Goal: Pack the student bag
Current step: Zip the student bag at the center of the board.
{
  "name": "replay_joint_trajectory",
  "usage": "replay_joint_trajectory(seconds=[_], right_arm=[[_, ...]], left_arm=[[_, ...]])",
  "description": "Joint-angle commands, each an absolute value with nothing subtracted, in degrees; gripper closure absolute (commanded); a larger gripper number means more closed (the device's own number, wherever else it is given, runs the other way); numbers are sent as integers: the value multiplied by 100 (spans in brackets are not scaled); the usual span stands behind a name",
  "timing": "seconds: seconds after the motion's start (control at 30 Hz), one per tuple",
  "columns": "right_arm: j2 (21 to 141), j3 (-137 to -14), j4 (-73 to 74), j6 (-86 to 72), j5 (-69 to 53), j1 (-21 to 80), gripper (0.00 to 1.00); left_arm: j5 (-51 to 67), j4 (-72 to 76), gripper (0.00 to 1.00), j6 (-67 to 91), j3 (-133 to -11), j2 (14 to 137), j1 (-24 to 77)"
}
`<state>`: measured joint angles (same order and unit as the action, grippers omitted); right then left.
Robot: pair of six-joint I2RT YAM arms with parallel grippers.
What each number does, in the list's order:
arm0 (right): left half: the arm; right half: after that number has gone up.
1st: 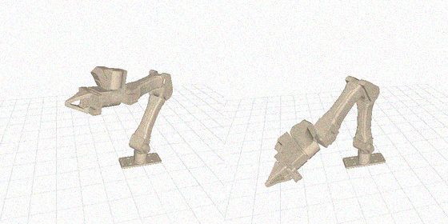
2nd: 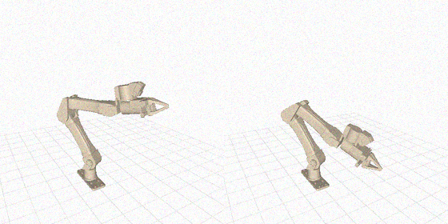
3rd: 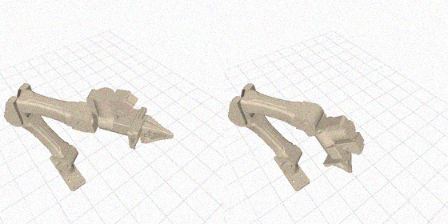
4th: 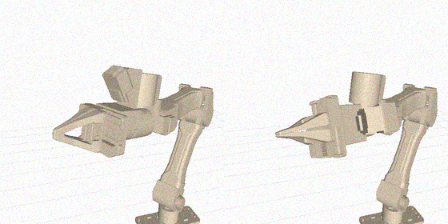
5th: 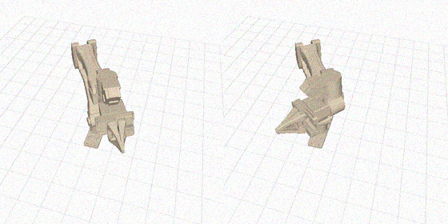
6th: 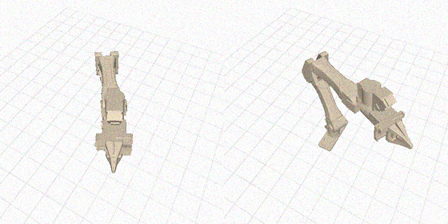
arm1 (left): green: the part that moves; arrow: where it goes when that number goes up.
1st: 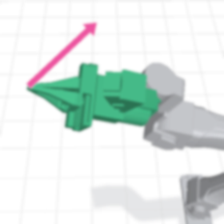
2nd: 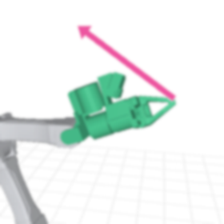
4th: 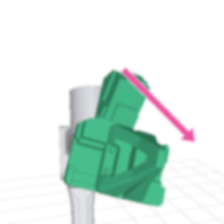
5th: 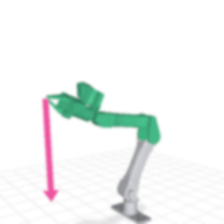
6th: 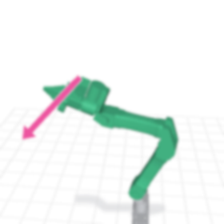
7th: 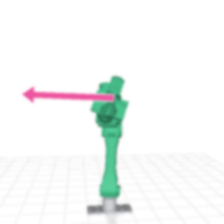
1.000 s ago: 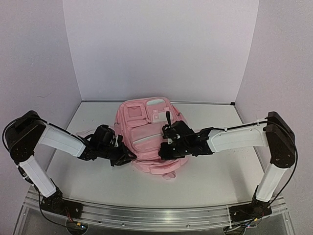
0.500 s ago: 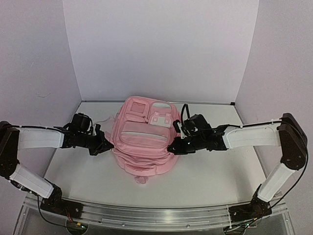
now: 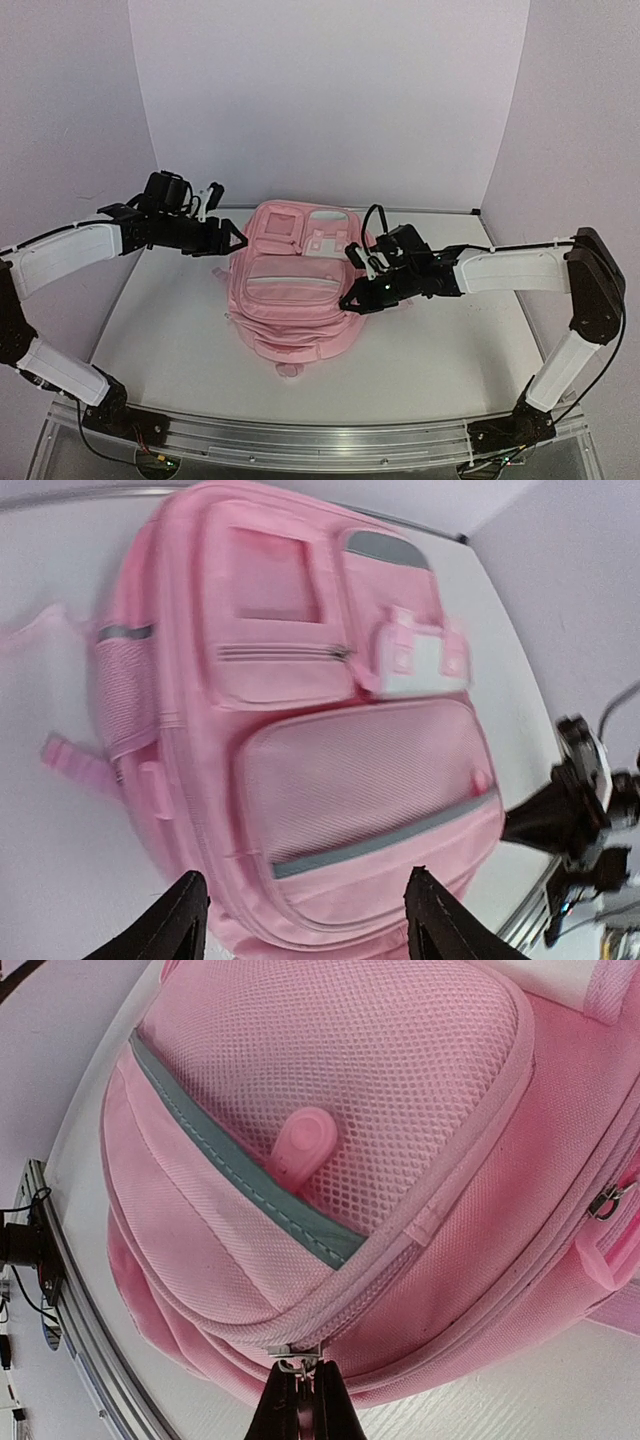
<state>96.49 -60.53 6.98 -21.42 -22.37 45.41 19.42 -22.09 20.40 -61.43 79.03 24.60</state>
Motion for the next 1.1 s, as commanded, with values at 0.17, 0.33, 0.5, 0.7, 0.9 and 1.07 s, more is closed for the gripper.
replay_joint_trajectory(seconds=[0.17, 0.33, 0.5, 0.7, 0.9, 1.07], right_arm=[[9712, -6260, 837, -1934, -2515, 4519, 100], [9748, -6287, 814, -2019, -2480, 4521, 100], [9740, -6291, 791, -2087, -2478, 4520, 100], [9634, -6243, 792, -2107, -2435, 4520, 100], [9611, -6214, 775, -2131, -2427, 4519, 100], [9538, -6206, 782, -2142, -2334, 4520, 100]], left_arm=[[733, -1496, 32, 136, -6035, 7766, 4847], [-276, -772, 33, -525, -6090, 8434, 5688], [-625, -283, 33, -832, -6364, 9212, 6035], [-784, -39, 41, -1004, -6512, 9669, 6107], [-1217, -25, 57, -1226, -6599, 10017, 6169], [-1318, -81, 76, -1392, -6700, 10216, 6239]])
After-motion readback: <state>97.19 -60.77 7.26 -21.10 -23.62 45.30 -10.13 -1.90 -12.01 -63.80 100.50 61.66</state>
